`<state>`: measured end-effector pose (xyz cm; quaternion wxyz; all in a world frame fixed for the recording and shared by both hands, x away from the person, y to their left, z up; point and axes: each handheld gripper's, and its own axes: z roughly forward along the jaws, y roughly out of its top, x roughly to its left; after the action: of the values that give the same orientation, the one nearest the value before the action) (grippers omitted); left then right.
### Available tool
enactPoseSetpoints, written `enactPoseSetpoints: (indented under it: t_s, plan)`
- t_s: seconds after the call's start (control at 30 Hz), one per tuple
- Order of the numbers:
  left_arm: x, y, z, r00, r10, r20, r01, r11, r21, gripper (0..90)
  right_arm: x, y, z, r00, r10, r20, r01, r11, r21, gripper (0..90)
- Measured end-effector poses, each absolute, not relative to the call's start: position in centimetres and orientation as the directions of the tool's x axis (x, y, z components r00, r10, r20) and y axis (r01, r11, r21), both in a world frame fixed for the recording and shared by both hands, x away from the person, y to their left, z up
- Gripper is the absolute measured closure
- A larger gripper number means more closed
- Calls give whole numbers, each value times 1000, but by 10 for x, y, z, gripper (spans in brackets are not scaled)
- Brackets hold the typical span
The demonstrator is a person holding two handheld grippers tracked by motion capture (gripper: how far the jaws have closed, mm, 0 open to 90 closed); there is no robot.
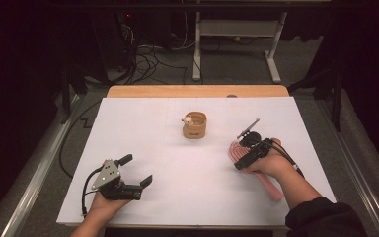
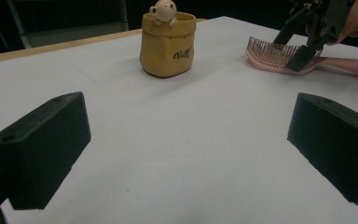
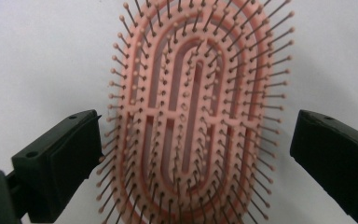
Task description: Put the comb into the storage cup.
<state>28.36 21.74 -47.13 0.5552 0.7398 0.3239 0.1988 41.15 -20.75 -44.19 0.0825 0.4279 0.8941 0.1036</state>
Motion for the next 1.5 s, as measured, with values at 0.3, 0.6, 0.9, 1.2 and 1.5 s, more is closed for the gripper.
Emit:
enactPoseSetpoints:
  t_s: [0.3,0.6,0.9,1.2,1.5]
  plan:
    - [284,218,-471,712,700,-62,258,-177,950,0,422,-199,-446,-623,779,-64,753,620,221,51]
    - [284,218,-471,712,700,-61,255,-177,951,0,426,-192,-447,-632,773,-59,751,629,200,92]
    - [283,218,-471,713,698,-59,254,-180,950,0,428,-194,-445,-608,793,-46,774,605,188,164]
    - [283,217,-472,714,698,-59,255,-180,950,0,429,-192,-444,-606,794,-41,782,605,149,162]
    - [282,217,-471,717,694,-61,253,-177,951,0,433,-191,-445,-625,780,-40,772,624,121,151]
